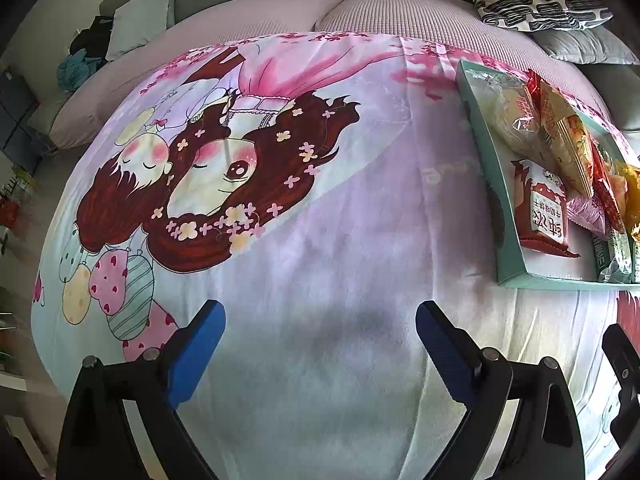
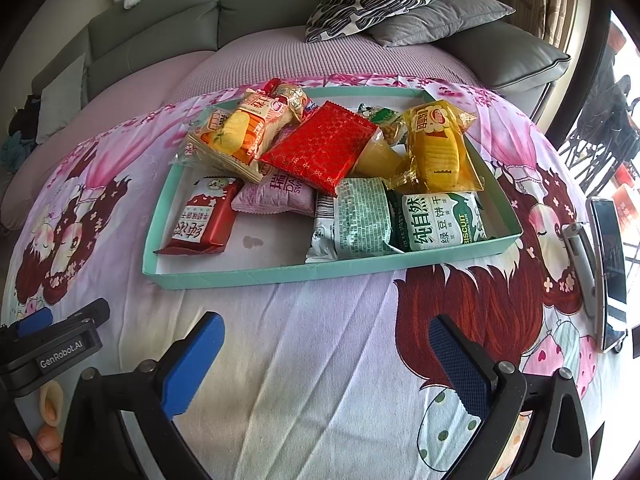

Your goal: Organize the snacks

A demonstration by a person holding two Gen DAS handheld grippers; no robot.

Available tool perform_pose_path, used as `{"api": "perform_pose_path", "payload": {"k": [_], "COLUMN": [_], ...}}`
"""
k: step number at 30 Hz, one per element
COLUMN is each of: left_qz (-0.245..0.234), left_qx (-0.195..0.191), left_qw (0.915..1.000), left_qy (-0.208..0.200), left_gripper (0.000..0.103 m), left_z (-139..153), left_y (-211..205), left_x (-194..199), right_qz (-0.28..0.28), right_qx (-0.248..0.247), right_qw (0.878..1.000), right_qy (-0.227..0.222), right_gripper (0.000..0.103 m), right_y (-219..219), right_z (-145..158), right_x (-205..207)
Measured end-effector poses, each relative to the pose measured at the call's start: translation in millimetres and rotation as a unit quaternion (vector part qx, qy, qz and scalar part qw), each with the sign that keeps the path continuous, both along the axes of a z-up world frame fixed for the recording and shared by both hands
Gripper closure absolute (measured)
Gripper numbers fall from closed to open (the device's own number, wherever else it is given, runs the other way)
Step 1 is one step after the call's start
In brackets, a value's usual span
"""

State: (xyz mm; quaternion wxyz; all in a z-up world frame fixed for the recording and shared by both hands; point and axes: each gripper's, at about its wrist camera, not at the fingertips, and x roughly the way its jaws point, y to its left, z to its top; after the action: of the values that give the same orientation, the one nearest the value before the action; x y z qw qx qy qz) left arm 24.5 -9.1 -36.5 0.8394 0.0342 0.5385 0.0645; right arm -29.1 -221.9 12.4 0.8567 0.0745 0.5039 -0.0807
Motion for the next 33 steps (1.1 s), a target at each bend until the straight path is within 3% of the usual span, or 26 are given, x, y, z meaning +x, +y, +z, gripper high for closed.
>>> {"api": "perform_pose_path", "payload": {"k": [26,33], "left_qz": [0.002,0.002], "left_qx": [0.001,-0.003], "left_qw": [1.0000,0.9999], "left_qy": [0.001,-0.017], "left_gripper": [0.007,0.007], "left_z": [-1.0,6.1], "left_y": [1.5,1.1], "left_x": [0.7,-1.2], "right_qz": [0.000,0.000], "right_qx": [-0.001,-0.001], "right_qw": [1.000,1.000], "right_qy": [0.002,0.003], "right_gripper": [0.000,0.000], "right_y": [-0.3,-1.5], "right_z": [-1.4,-1.8], "right_x": [-0.2,-1.2]}}
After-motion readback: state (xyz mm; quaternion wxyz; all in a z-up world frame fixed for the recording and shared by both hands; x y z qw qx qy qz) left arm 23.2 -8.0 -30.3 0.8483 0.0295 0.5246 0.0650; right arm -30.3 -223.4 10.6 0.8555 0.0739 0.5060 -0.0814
